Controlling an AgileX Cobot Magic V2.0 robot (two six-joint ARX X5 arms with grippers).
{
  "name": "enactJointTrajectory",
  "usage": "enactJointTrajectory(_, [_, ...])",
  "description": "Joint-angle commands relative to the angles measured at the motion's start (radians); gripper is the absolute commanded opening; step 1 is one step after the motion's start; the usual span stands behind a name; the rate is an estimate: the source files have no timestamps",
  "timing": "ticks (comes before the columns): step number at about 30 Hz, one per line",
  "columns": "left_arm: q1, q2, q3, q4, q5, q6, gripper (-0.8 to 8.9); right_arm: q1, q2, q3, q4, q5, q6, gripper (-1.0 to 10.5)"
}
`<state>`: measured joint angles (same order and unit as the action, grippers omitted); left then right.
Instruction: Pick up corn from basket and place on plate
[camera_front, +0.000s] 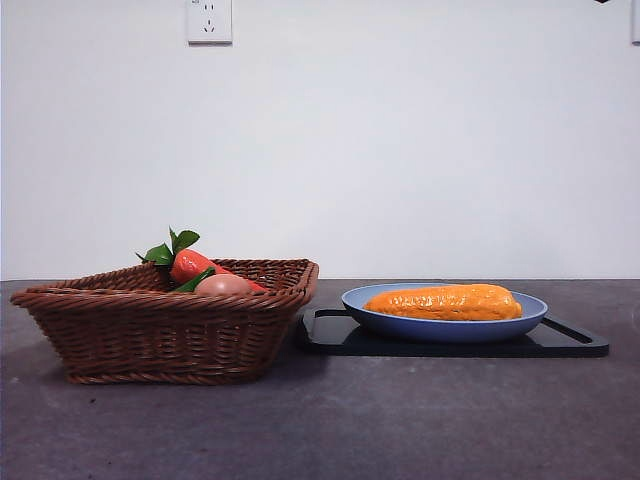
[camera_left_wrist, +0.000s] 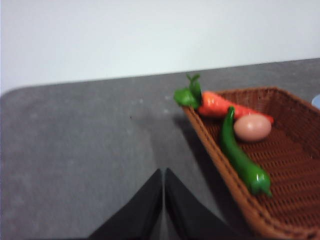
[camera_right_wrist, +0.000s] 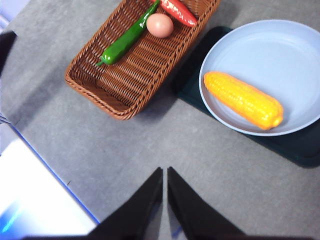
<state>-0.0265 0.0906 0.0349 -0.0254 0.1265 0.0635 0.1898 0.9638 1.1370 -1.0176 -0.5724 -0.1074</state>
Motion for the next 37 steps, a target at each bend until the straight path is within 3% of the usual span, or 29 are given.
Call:
enactJointTrajectory(1, [0.001, -0.035, -0.032, -0.001, 0.0, -0.032, 0.07, 0.002, 0.008, 0.007, 0.018, -0.003, -0.005, 0.0])
enactJointTrajectory(8, [0.001, -0.088, -0.032, -0.154, 0.0, -0.048, 0.07, 0.002, 0.008, 0.007, 0.061, -0.003, -0.005, 0.0])
enactJointTrajectory(37, [0.001, -0.086, -0.032, -0.153, 0.0, -0.057, 0.07, 0.005, 0.008, 0.008, 0.105, -0.004, -0.005, 0.0])
